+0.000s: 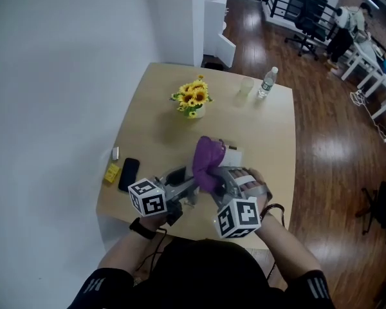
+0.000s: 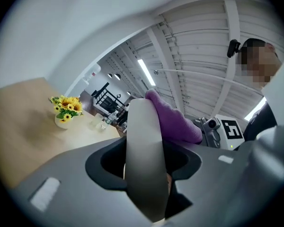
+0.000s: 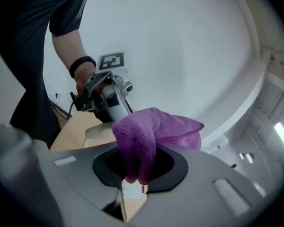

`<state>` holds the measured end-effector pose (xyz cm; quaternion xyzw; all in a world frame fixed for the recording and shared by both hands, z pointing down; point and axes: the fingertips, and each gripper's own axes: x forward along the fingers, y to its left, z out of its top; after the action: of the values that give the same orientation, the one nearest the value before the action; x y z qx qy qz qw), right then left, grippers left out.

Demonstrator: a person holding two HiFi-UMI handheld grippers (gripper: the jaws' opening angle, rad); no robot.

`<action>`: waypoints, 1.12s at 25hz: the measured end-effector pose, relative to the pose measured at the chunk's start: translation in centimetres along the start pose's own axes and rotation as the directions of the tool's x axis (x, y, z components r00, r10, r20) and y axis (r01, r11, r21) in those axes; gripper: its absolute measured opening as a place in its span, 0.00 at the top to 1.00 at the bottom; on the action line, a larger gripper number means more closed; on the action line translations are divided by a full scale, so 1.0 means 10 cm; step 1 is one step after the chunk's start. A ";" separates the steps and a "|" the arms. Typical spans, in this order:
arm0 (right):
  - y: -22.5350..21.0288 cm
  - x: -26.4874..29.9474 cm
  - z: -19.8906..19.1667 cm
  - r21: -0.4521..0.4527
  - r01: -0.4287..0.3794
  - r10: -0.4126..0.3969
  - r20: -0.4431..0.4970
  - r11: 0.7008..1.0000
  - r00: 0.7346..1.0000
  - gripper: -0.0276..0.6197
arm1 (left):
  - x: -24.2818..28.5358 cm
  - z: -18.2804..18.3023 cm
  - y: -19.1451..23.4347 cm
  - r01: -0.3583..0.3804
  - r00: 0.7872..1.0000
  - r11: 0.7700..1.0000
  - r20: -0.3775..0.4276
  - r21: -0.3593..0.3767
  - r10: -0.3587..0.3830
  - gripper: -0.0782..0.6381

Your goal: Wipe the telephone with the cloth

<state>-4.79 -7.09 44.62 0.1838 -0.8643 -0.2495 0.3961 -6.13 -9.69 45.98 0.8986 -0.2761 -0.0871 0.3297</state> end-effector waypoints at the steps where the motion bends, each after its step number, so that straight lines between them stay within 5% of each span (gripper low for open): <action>1: -0.01 -0.05 0.02 0.097 -0.029 0.023 0.059 0.995 0.998 0.85 | 0.00 -0.01 -0.01 0.014 1.000 1.000 0.007 -0.022 -0.014 0.61; 4: -0.36 -0.31 0.09 0.452 -0.084 -0.049 0.275 0.888 0.960 0.85 | -0.03 0.04 -0.12 0.098 0.994 0.989 0.052 -0.111 -0.093 0.60; 6: -0.67 -0.47 0.02 0.567 -0.072 -0.133 0.311 0.821 0.941 0.85 | -0.04 0.08 -0.28 0.175 0.983 0.976 0.075 -0.132 -0.166 0.61; 7: -0.78 -0.52 -0.03 0.582 -0.061 -0.150 0.307 0.811 0.940 0.85 | -0.05 0.10 -0.36 0.215 0.975 0.967 0.084 -0.135 -0.205 0.61; 9: -0.89 -0.54 -0.03 0.564 -0.060 -0.140 0.305 0.824 0.942 0.85 | -0.06 0.13 -0.51 0.284 0.957 0.949 0.102 -0.140 -0.272 0.60; 13: -0.71 -0.52 0.24 0.381 -0.070 -0.059 0.316 0.922 0.947 0.85 | -0.04 0.19 -0.66 0.353 0.933 0.924 0.127 -0.149 -0.336 0.61; 16: -0.47 -0.51 0.28 0.273 -0.067 -0.014 0.284 0.960 0.959 0.85 | -0.04 0.22 -0.70 0.376 0.923 0.911 0.148 -0.167 -0.354 0.61; 20: -0.06 -0.47 0.24 0.140 -0.146 0.108 0.246 0.979 0.963 0.85 | -0.07 0.26 -0.70 0.396 0.914 0.898 0.176 -0.192 -0.365 0.61; 25: -0.55 -0.60 0.23 0.285 -0.041 -0.040 0.273 0.958 0.961 0.85 | -0.08 0.27 -0.82 0.455 0.887 0.868 0.188 -0.200 -0.421 0.61; 28: -0.69 -0.62 0.32 0.247 -0.051 -0.021 0.279 0.968 0.960 0.85 | -0.10 0.23 -0.89 0.476 0.877 0.858 0.169 -0.193 -0.449 0.61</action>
<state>-2.57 -8.57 35.12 0.1888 -0.9376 -0.1582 0.2454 -3.80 -4.78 38.49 0.8878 -0.0589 -0.2477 0.3834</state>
